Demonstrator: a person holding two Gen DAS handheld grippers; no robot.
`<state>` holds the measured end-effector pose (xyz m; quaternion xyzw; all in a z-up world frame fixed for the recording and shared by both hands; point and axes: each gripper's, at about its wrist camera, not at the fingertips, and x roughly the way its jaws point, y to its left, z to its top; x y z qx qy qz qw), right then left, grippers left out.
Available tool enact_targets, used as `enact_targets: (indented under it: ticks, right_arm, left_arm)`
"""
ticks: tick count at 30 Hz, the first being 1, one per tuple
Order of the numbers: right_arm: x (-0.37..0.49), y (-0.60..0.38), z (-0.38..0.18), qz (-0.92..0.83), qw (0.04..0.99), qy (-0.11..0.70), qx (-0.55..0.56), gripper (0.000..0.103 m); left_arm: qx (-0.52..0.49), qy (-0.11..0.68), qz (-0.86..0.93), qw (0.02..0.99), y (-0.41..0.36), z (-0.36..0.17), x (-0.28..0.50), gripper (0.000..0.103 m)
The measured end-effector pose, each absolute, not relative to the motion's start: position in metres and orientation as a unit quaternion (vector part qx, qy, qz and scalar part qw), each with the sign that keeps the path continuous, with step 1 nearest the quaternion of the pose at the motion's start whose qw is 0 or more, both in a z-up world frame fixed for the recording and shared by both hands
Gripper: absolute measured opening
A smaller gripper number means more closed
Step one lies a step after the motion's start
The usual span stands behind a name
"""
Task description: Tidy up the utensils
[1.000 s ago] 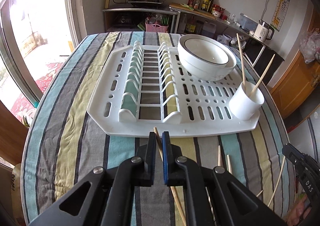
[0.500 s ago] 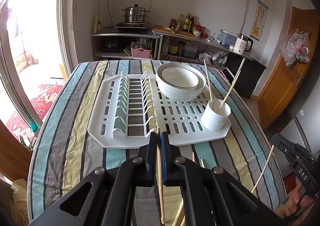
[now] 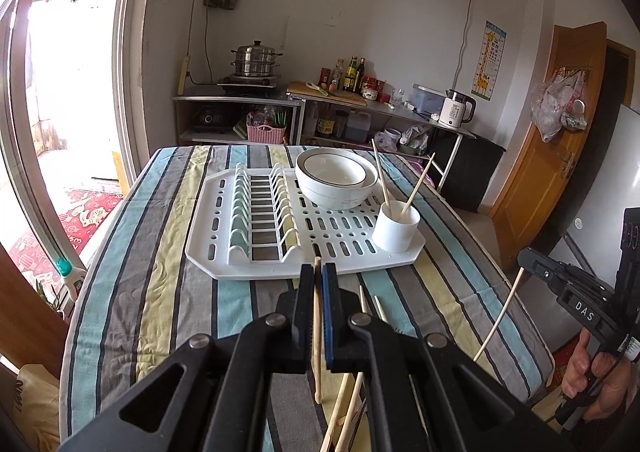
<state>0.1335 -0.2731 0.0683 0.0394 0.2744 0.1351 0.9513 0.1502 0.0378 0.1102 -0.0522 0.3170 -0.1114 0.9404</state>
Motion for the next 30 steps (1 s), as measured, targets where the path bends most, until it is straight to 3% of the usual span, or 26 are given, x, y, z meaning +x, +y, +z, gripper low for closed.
enact_targets:
  ticks: [13, 30]
  right_arm:
    - [0.119, -0.276, 0.082, 0.139, 0.957, 0.256, 0.015, 0.004]
    - [0.164, -0.289, 0.117, 0.132, 0.967, 0.214, 0.029, 0.004]
  left_arm:
    - [-0.041, 0.3, -0.115, 0.946, 0.045, 0.121, 0.128, 0.004]
    - [-0.028, 0.28, -0.145, 0.949, 0.003, 0.164, 0.193, 0.004]
